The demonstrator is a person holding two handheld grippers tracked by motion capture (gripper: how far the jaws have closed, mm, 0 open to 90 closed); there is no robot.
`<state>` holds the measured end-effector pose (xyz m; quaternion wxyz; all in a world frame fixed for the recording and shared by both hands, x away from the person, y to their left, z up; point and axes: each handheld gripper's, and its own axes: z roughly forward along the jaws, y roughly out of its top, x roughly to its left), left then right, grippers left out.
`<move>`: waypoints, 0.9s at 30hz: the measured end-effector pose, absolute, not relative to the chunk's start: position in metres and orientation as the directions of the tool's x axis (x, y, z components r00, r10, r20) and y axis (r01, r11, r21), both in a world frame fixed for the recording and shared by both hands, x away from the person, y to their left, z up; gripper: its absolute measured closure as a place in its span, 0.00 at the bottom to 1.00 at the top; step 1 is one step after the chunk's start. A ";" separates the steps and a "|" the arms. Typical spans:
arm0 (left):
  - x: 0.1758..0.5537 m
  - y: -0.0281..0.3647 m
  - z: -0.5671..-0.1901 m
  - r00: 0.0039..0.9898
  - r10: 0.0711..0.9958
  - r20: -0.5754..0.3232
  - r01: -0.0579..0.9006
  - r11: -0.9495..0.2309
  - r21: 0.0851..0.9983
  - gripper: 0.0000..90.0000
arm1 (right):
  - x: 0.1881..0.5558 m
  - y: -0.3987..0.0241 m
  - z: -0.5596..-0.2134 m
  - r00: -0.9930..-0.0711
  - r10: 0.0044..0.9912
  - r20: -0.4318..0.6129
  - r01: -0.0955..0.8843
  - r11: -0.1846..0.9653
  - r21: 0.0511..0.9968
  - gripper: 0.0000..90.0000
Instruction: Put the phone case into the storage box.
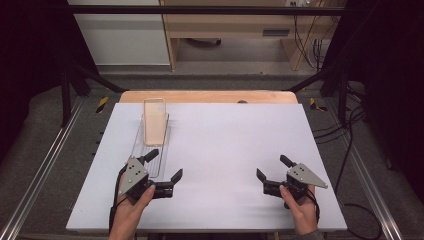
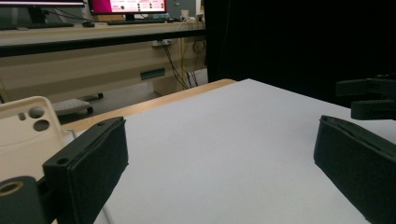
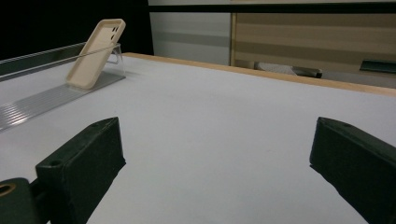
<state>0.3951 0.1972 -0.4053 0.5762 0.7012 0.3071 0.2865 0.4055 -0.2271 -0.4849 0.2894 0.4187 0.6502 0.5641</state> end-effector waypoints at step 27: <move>0.391 0.284 -0.399 0.500 0.866 0.032 0.073 -0.079 0.994 0.03 | 0.406 -0.227 -0.486 -0.482 0.871 0.090 0.219 0.021 0.975 0.03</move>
